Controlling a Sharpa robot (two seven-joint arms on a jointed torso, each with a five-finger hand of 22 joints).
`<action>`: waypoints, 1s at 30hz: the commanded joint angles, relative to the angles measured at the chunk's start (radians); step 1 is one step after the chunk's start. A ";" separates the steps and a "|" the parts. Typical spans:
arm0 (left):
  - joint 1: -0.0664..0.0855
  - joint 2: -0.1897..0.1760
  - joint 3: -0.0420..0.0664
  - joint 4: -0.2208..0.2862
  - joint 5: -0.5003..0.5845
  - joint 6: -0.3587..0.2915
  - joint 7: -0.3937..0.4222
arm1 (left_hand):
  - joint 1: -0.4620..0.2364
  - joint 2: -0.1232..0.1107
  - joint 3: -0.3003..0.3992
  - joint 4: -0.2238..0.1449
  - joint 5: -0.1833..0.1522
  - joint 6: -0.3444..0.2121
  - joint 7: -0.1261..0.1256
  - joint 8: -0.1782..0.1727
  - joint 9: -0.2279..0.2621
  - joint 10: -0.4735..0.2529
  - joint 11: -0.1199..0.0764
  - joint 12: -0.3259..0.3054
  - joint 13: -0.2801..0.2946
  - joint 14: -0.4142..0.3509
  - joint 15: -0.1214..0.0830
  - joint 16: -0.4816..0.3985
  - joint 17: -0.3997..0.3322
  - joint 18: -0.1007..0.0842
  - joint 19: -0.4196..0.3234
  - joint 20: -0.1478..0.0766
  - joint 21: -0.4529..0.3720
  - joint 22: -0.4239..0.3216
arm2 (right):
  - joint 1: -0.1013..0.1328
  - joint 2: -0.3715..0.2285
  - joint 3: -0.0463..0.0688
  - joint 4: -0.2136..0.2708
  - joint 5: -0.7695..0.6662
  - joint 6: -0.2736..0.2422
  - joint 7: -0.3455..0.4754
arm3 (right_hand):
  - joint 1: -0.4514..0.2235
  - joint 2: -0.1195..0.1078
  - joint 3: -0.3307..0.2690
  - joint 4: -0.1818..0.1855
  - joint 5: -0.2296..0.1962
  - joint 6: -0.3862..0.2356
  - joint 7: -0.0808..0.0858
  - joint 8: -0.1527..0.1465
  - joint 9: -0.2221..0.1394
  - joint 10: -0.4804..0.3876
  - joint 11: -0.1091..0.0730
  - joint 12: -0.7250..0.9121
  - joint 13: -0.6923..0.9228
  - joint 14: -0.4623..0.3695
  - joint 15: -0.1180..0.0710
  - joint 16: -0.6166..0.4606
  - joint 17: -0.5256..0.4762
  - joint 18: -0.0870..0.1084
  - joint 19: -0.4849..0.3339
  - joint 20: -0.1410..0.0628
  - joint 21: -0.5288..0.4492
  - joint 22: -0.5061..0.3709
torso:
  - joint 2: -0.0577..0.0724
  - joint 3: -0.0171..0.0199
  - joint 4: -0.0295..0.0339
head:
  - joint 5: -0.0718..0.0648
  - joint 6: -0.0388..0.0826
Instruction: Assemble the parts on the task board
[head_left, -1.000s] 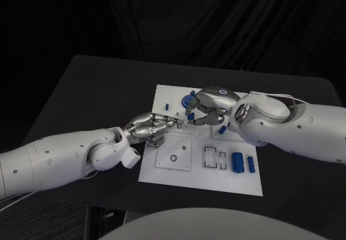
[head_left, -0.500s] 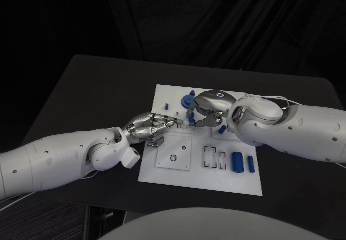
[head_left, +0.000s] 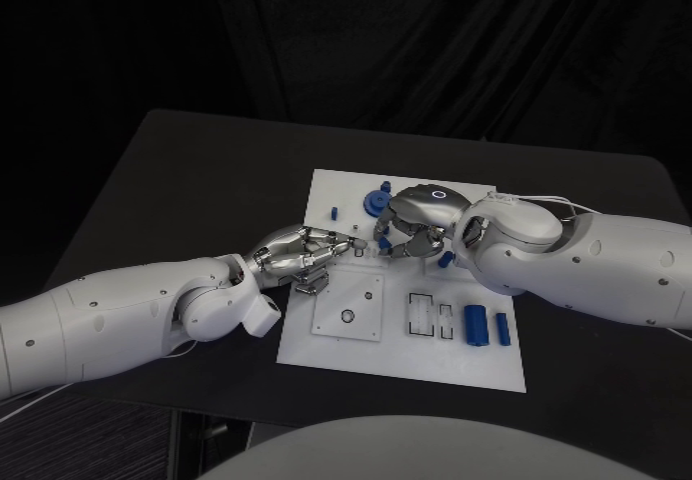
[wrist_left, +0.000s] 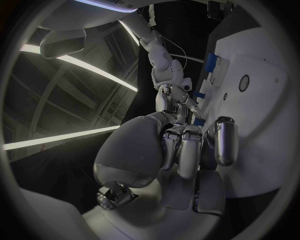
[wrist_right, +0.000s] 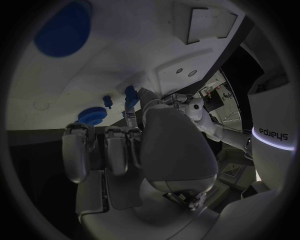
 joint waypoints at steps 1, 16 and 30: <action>-0.002 0.002 0.001 0.002 0.003 0.002 0.013 | -0.001 0.002 0.007 0.000 0.004 0.001 0.002 -0.005 0.001 0.106 0.007 -0.001 0.260 0.104 0.004 0.003 0.263 -0.005 0.001 0.005 -0.006 0.105 | -0.004 0.001 0.000 -0.001 -0.011 0.021 -0.025 | 0.009 0.001 0.002 0.000 -0.009 0.005 -0.006 0.004 0.003 0.104 0.007 0.003 0.263 0.104 -0.001 0.003 0.263 0.011 0.031 -0.005 -0.006 0.225 | 0.000 0.0002 0.0014 | -0.003 0.000; -0.002 0.006 0.001 -0.003 0.003 0.007 0.014 | 0.000 0.003 0.009 -0.001 0.006 0.002 0.002 -0.005 0.001 0.106 0.007 -0.001 0.260 0.104 0.005 0.003 0.263 -0.005 0.001 0.006 -0.006 0.105 | -0.004 0.001 0.000 -0.001 -0.011 0.039 -0.033 | -0.013 -0.003 -0.018 0.014 -0.139 -0.035 0.011 -0.030 0.009 0.104 0.023 0.003 0.263 0.104 0.014 0.003 0.263 0.019 0.010 0.008 -0.038 0.215 | -0.001 -0.0001 -0.0006 | 0.000 0.000; -0.004 0.007 0.001 -0.005 0.003 0.009 0.014 | 0.000 0.003 0.009 -0.001 0.006 0.002 0.002 -0.005 0.001 0.106 0.007 -0.001 0.260 0.104 0.005 0.003 0.263 -0.005 0.001 0.006 -0.006 0.105 | -0.005 -0.001 0.000 -0.001 -0.011 0.031 -0.024 | -0.014 -0.029 -0.038 0.039 -0.221 -0.143 0.046 -0.097 -0.030 0.104 0.047 0.003 0.263 0.104 0.037 0.003 0.263 0.031 -0.024 0.032 -0.086 0.199 | -0.001 0.0003 -0.0005 | 0.000 0.000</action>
